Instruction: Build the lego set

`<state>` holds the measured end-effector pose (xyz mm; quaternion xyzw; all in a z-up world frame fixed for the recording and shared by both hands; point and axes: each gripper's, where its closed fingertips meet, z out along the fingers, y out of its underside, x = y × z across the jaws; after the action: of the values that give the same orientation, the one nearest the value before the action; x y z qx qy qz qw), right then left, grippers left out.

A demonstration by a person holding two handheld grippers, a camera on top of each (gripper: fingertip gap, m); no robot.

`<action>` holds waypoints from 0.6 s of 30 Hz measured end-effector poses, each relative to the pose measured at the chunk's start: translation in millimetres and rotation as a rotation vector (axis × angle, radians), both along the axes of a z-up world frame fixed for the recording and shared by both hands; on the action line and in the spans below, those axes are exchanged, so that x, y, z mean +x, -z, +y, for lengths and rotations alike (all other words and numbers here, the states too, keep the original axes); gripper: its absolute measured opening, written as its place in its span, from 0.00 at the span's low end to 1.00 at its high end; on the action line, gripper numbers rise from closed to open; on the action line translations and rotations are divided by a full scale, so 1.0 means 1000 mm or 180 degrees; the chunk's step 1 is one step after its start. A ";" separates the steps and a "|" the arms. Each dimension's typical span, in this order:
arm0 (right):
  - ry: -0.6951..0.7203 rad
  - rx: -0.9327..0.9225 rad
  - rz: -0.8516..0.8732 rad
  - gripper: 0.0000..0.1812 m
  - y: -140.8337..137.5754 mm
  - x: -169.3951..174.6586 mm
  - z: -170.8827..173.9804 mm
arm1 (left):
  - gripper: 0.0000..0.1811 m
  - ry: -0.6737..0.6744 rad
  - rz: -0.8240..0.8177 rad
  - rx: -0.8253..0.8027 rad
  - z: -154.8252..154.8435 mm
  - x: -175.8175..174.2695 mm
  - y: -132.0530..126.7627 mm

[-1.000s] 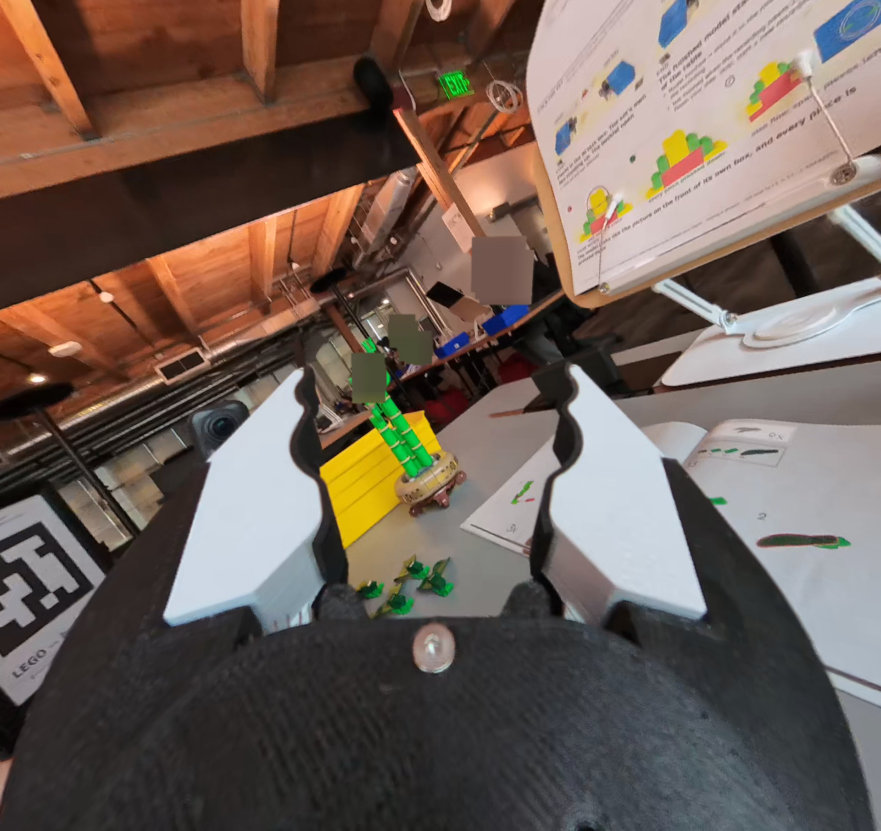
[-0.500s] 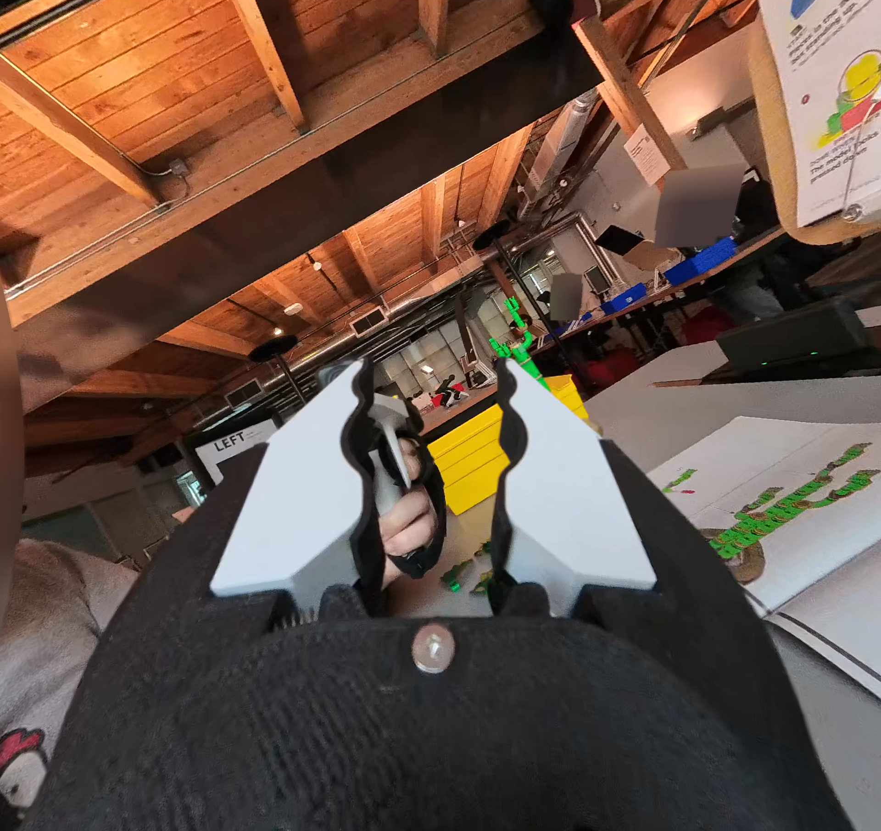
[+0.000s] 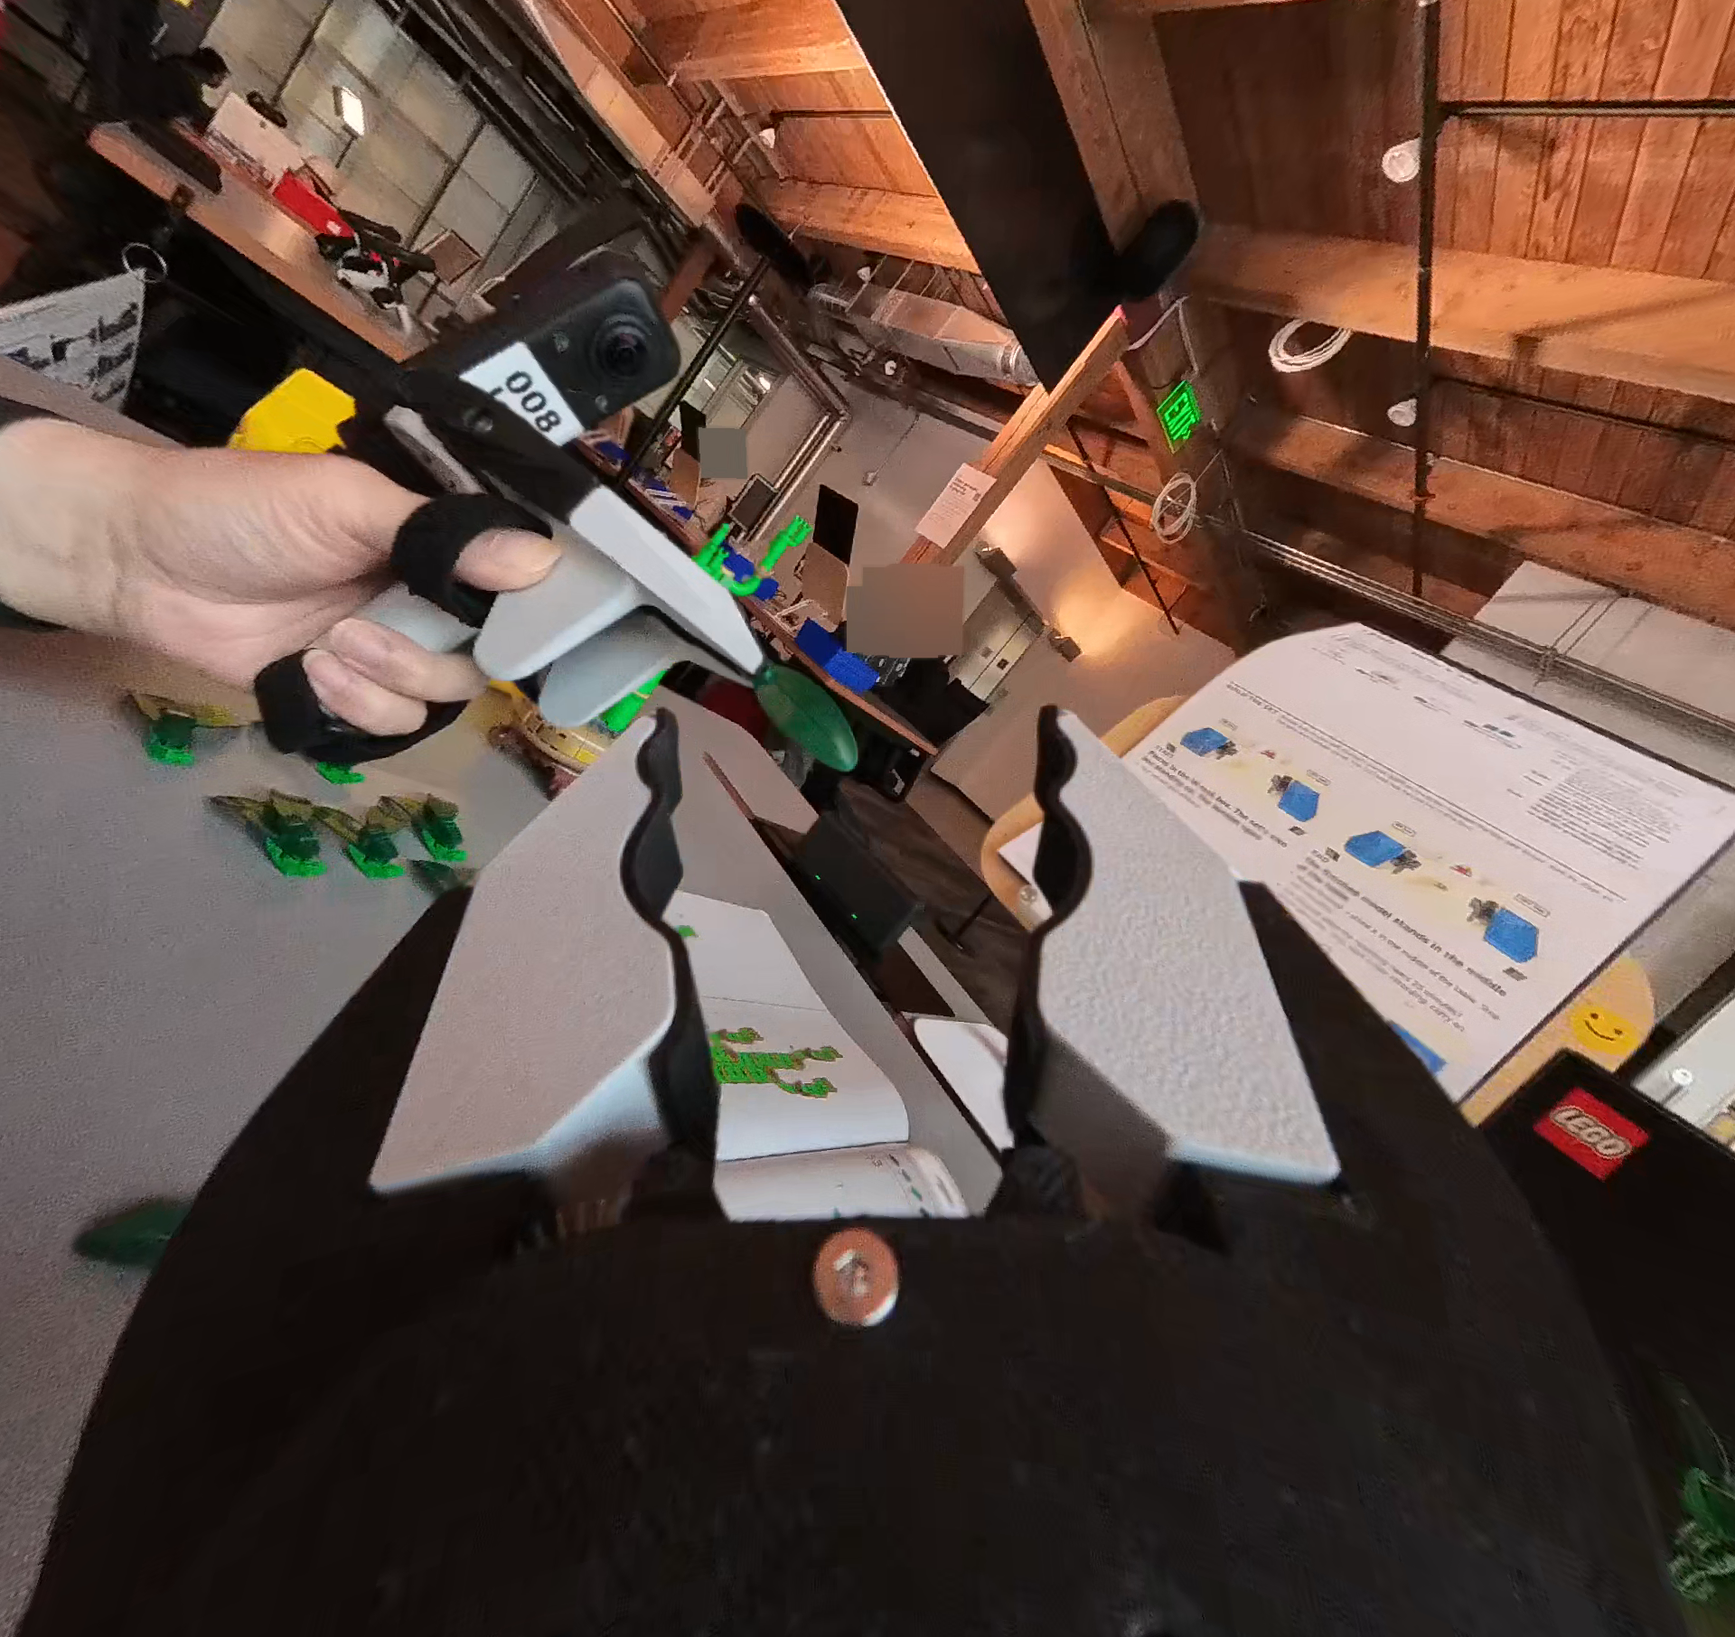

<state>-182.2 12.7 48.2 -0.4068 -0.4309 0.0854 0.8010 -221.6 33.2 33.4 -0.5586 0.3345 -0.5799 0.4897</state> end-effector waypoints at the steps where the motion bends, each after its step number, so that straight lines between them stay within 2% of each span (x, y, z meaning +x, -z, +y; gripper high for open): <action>1: -0.0022 -0.0035 -0.0012 0.41 0.001 -0.002 -0.001 | 0.01 -0.0052 0.0071 0.0060 0.002 -0.001 0.002; 6: 0.0000 -0.0094 -0.0103 0.38 0.008 -0.003 0.002 | 0.01 -0.0278 0.0400 0.0282 0.009 -0.008 0.013; 11: -0.0415 -0.1005 0.0012 0.32 0.032 -0.006 0.013 | 0.01 -0.0169 0.0416 0.0061 0.009 -0.005 0.021; 15: -0.0294 -0.1050 0.0059 0.28 0.031 -0.007 0.015 | 0.01 0.0215 0.0273 -0.0461 0.002 0.000 0.026; 18: -0.0485 -0.1336 -0.0026 0.25 0.041 -0.021 0.010 | 0.01 0.0597 0.0168 -0.0860 -0.007 0.004 0.028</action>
<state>-203.3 22.8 7.6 -0.5313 -0.4364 0.2318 0.6882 -217.7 26.6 5.4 -0.6006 0.3169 -0.6480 0.3449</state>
